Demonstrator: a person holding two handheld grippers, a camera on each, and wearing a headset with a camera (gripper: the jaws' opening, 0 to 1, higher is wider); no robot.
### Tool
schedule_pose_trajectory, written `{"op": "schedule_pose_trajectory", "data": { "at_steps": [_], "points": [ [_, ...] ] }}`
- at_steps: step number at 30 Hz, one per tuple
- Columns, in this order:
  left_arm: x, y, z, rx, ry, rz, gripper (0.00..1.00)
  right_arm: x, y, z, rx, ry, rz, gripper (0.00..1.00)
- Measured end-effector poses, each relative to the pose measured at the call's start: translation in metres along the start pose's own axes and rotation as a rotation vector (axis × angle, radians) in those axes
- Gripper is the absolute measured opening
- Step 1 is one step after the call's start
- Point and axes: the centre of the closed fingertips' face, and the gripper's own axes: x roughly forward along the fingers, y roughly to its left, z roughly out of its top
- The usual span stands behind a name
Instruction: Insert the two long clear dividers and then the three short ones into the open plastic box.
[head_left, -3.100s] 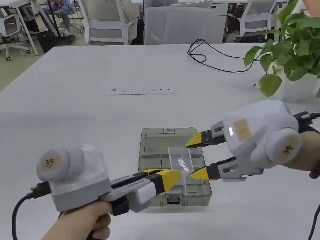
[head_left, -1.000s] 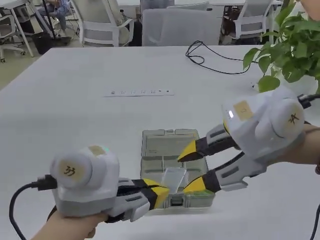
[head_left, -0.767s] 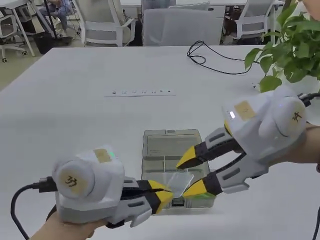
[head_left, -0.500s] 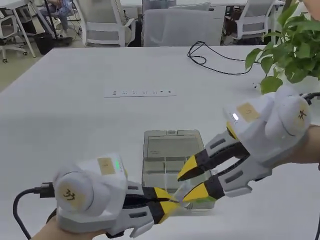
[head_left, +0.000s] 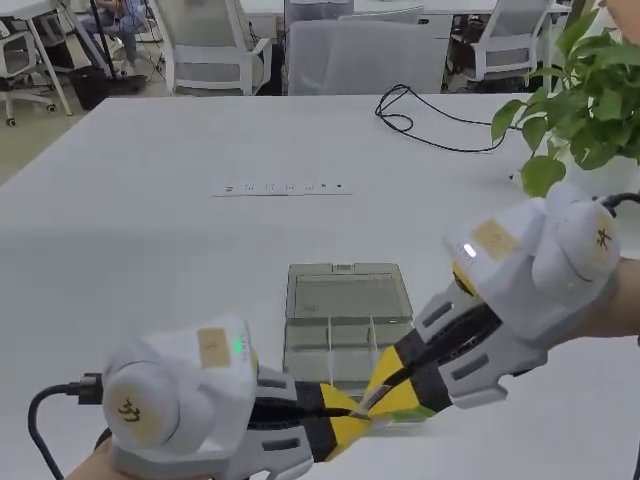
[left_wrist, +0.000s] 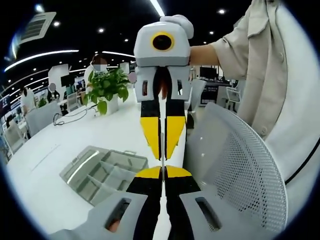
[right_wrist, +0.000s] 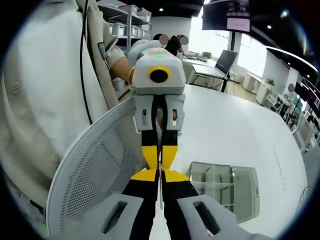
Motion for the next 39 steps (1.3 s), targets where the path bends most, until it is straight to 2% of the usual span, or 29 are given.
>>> {"op": "schedule_pose_trajectory", "data": {
  "at_steps": [11,16,20,22,24,27,29,39],
  "points": [
    [-0.001,-0.002,0.001,-0.004,-0.018,-0.004,0.0,0.0,0.003,0.002,-0.027,0.01,0.009,0.02],
    [-0.002,-0.001,0.001,-0.042,-0.03,0.006,0.0,0.0,0.003,0.002,-0.042,0.03,0.009,0.02],
    [-0.003,0.006,0.003,-0.083,-0.051,0.041,0.0,-0.001,-0.002,0.002,-0.049,0.046,-0.012,0.02],
    [-0.005,0.012,0.002,-0.131,-0.066,0.067,0.0,-0.001,-0.006,0.001,-0.049,0.061,-0.028,0.02],
    [-0.007,0.014,0.0,-0.15,-0.065,0.083,0.01,-0.001,-0.009,0.0,-0.048,0.072,-0.039,0.02],
    [-0.009,0.02,-0.007,-0.183,-0.044,0.121,0.07,-0.002,-0.016,-0.003,-0.029,0.093,-0.062,0.02],
    [-0.01,0.022,-0.007,-0.174,-0.056,0.134,0.09,-0.003,-0.021,-0.005,-0.022,0.109,-0.077,0.02],
    [-0.017,0.034,-0.009,-0.252,-0.091,0.206,0.23,-0.008,-0.043,-0.025,0.012,0.213,-0.142,0.02]
  ]
}}
